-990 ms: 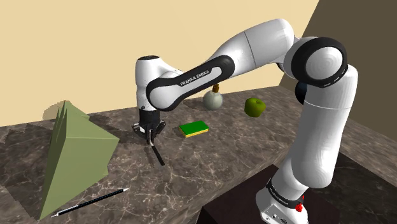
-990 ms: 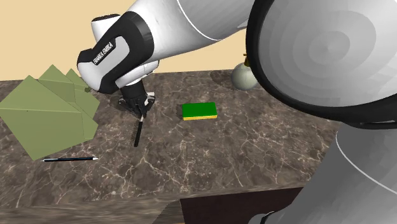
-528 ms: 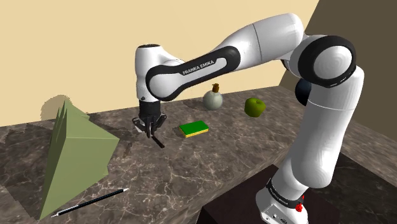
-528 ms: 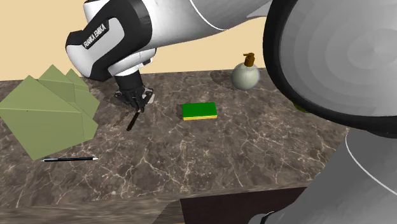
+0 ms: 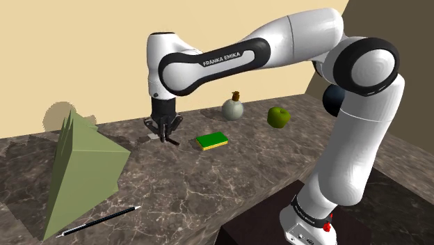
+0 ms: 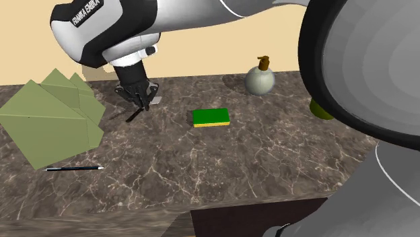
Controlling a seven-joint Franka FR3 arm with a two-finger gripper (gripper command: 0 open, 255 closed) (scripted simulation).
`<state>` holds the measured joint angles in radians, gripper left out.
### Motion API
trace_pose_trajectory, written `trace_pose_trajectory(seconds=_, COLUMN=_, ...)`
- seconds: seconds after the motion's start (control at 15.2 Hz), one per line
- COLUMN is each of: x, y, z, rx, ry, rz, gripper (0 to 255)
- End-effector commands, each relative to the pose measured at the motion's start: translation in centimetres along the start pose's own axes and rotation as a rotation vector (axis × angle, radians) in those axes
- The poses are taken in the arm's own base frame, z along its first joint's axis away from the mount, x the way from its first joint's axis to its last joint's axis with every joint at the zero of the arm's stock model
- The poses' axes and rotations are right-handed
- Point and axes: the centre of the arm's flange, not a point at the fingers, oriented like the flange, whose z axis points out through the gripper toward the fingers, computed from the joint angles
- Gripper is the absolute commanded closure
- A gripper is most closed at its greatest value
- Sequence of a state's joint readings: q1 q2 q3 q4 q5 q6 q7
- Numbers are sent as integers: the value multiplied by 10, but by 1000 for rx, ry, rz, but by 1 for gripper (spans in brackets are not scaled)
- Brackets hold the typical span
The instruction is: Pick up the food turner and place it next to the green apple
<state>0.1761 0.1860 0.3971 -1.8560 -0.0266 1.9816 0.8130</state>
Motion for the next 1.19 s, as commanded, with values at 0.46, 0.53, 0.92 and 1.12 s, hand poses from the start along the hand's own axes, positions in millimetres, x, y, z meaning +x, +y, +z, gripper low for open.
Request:
trace_pose_trajectory(seconds=0.46, x=-3, y=0, z=-47, rx=0, ry=0, rz=0, gripper=255)
trace_pose_trajectory(seconds=0.53, x=-3, y=0, z=-52, rx=0, ry=0, rz=0, gripper=255)
trace_pose_trajectory(seconds=0.92, x=-5, y=0, z=-84, rx=0, ry=0, rz=0, gripper=255)
trace_pose_trajectory(seconds=1.12, x=-6, y=0, z=-96, rx=0, ry=0, rz=0, gripper=255)
